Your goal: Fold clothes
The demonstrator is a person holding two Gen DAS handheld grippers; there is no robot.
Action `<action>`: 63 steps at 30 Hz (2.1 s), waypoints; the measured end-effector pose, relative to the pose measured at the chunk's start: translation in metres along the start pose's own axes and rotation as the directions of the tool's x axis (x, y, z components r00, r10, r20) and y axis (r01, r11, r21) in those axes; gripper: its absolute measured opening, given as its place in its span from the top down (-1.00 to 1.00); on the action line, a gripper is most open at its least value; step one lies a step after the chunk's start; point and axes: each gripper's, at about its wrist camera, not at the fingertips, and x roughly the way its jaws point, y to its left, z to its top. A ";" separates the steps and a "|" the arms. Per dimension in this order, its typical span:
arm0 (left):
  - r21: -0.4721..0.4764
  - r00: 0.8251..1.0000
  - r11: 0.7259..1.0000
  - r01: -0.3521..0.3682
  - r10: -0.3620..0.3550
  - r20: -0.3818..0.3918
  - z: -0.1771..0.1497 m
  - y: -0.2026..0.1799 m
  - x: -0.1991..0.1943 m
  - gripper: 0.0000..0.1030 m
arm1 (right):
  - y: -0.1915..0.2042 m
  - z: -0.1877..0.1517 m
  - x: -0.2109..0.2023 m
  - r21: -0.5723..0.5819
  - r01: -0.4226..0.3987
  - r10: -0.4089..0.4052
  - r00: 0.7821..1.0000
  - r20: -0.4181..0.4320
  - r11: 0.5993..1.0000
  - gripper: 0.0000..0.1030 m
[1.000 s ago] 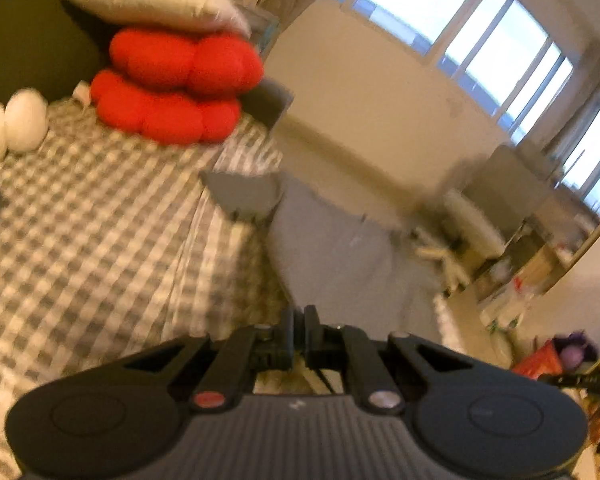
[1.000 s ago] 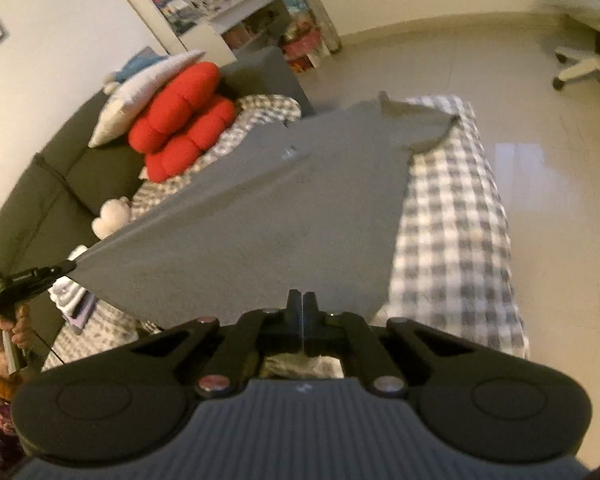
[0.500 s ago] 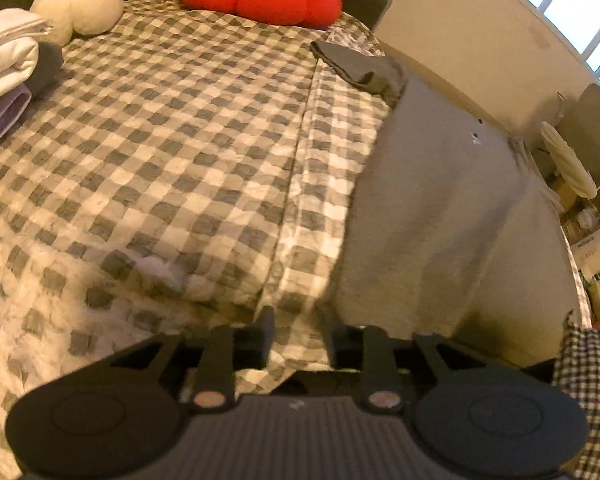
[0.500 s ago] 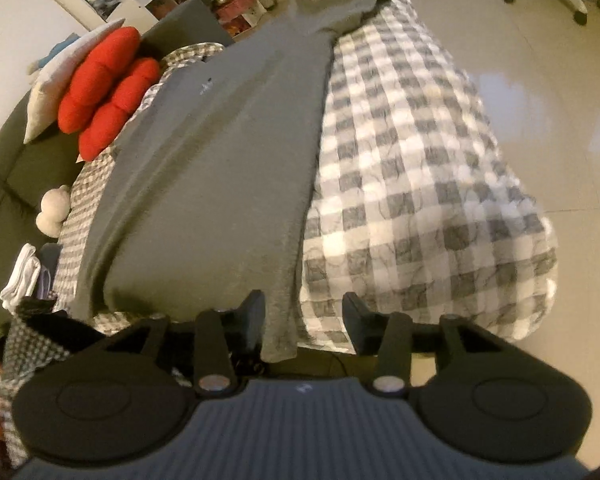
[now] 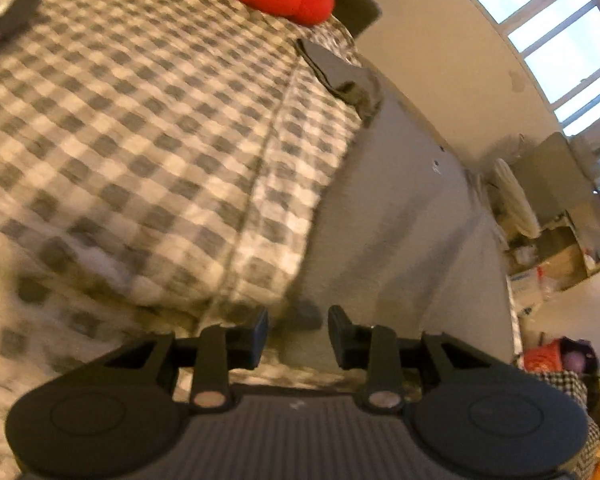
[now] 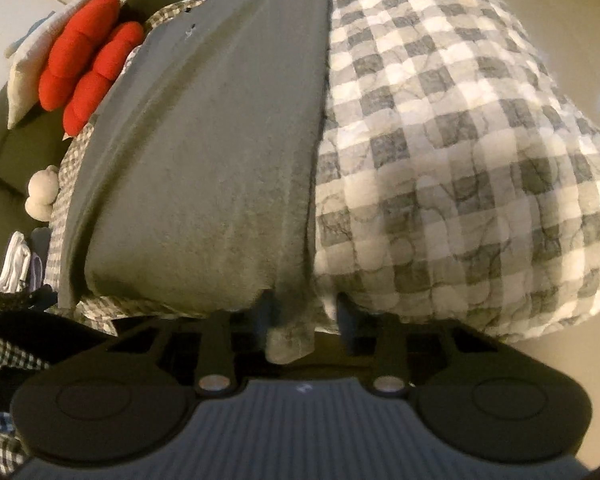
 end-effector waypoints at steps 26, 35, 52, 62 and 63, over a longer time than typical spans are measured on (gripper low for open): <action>0.279 0.991 0.951 -0.132 0.133 0.017 -0.031 -0.045 0.004 0.92 | 0.012 -0.003 -0.079 -0.129 0.156 -0.139 0.982 0.129 0.979 0.90; 0.352 0.978 0.917 -0.187 0.206 -0.017 -0.037 -0.034 0.042 0.89 | -0.021 -0.009 -0.019 -0.086 0.193 -0.189 0.981 0.051 0.977 0.88; 0.425 0.980 0.887 -0.181 0.128 0.151 0.074 -0.121 0.028 0.13 | -0.005 0.058 -0.050 -0.088 0.208 -0.193 0.969 0.157 0.974 0.04; 0.607 0.993 0.790 -0.085 0.019 0.115 0.113 -0.241 0.151 0.04 | -0.011 0.145 -0.017 -0.036 0.119 -0.105 0.957 0.270 0.992 0.04; 0.617 0.994 0.784 -0.074 0.008 0.109 0.114 -0.251 0.167 0.05 | -0.014 0.154 -0.014 -0.028 0.109 -0.097 0.954 0.283 0.994 0.04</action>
